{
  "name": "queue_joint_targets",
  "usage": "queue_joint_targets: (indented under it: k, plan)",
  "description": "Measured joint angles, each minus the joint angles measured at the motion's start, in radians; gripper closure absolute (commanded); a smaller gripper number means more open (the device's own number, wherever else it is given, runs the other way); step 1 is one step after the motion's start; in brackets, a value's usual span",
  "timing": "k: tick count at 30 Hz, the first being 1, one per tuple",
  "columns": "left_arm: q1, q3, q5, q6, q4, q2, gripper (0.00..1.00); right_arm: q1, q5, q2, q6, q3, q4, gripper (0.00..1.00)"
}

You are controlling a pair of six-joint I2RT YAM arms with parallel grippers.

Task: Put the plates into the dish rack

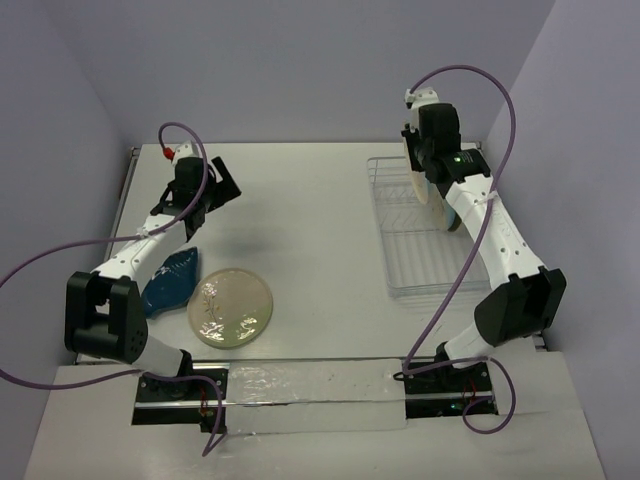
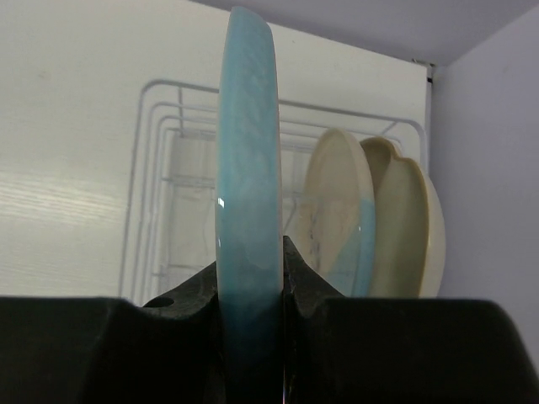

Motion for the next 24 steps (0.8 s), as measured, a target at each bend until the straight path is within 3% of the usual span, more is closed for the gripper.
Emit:
queue_joint_targets:
  k: [8, 24]
  plan:
    - [-0.009, 0.000, -0.009, 0.009, 0.000, 0.000, 0.01, -0.020, 0.085, 0.017, -0.070, 0.000, 0.028, 1.00]
    - [-0.013, 0.000, -0.022, 0.020, 0.000, 0.014, 0.01, -0.074, 0.057, 0.100, -0.151, -0.045, 0.084, 1.00]
